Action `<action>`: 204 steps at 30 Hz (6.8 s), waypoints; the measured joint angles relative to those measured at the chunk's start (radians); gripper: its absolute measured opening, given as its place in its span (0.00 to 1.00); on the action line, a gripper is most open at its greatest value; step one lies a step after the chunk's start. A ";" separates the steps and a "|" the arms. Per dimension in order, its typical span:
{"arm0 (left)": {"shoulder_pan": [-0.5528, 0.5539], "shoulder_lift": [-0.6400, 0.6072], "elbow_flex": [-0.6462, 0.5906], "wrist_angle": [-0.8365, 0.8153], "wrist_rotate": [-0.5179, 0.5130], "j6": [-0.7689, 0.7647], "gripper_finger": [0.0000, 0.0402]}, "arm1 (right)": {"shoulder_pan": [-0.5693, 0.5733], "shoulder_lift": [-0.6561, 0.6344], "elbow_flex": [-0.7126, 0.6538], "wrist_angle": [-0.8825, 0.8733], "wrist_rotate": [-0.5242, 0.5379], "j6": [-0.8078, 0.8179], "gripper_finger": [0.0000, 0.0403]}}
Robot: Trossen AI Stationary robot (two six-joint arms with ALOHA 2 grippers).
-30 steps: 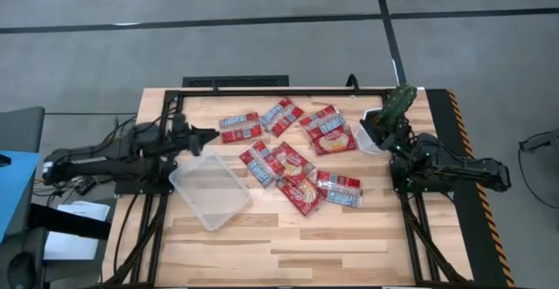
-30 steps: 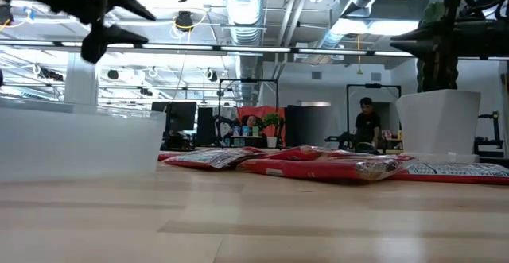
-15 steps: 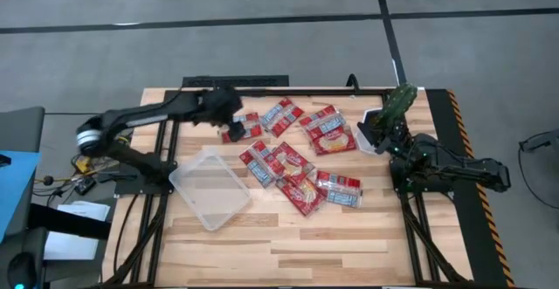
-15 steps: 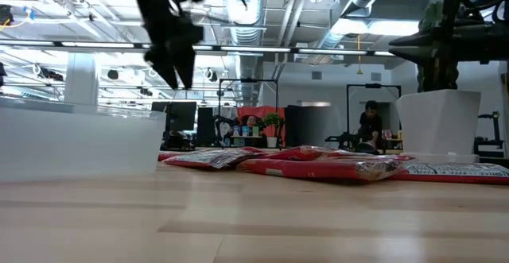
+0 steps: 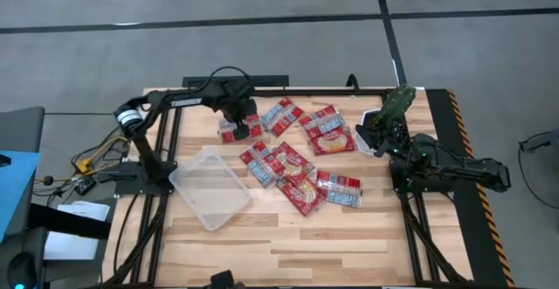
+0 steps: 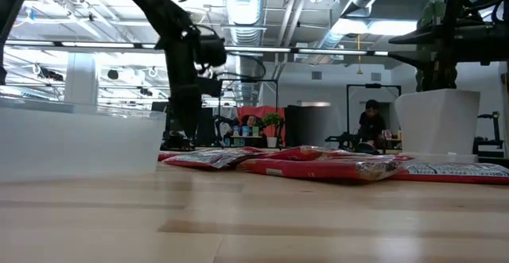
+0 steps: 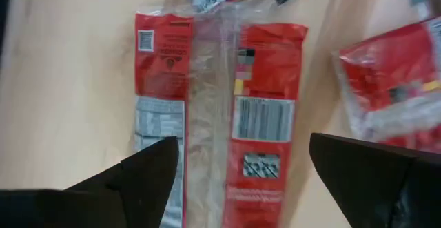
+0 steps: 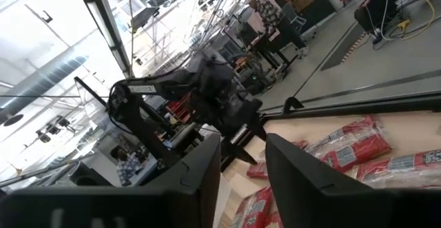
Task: Sort popcorn bags into baskets
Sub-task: Put the red popcorn bag into the transparent bin
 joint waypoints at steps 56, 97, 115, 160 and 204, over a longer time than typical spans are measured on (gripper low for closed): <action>0.083 -0.045 0.000 -0.069 -0.106 -0.135 0.65 | 0.000 0.000 0.001 -0.069 0.014 -0.032 0.44; 0.157 0.082 0.039 -0.083 0.048 -0.205 0.00 | -0.002 0.000 -0.001 -0.061 0.014 -0.029 0.39; 0.038 -0.283 0.056 -0.247 0.145 -0.445 0.00 | -0.002 0.001 -0.001 -0.060 0.014 -0.044 0.35; -0.839 -0.893 -0.587 -0.146 0.032 -1.409 0.00 | -0.002 0.001 -0.001 -0.058 0.012 -0.048 0.32; -0.897 -0.684 -0.547 0.041 0.202 -1.039 0.28 | -0.001 0.001 0.000 -0.066 0.011 -0.056 0.34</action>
